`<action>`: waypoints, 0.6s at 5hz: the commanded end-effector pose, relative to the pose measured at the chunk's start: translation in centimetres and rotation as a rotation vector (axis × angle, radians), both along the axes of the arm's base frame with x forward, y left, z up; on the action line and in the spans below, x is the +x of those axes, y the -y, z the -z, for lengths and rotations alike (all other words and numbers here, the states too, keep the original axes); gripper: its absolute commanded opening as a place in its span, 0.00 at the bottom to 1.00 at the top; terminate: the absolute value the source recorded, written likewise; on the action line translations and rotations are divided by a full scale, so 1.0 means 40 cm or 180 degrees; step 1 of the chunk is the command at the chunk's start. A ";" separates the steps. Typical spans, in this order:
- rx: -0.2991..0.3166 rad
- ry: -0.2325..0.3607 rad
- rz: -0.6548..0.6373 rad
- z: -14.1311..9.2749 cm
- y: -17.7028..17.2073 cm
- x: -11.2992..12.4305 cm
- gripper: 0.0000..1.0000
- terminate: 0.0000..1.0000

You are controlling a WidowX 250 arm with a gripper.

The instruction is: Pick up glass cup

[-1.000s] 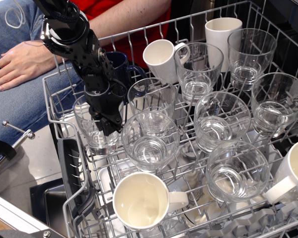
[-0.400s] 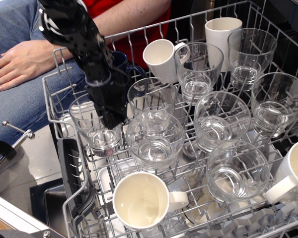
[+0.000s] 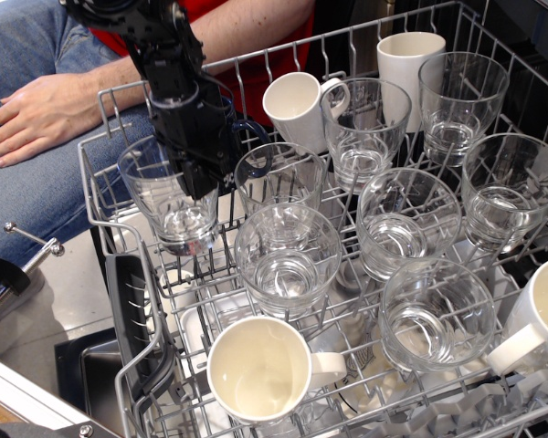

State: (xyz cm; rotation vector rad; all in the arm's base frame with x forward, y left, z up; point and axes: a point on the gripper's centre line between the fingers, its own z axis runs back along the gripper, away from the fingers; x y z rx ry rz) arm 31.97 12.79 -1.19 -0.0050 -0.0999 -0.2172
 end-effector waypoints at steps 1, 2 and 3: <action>0.0355 0.0397 -0.0095 -0.204 -0.034 0.069 0.00 0.00; 0.0337 0.0360 -0.0080 -0.261 -0.036 0.088 0.00 0.00; 0.0329 0.0256 -0.0077 -0.313 -0.039 0.110 0.00 1.00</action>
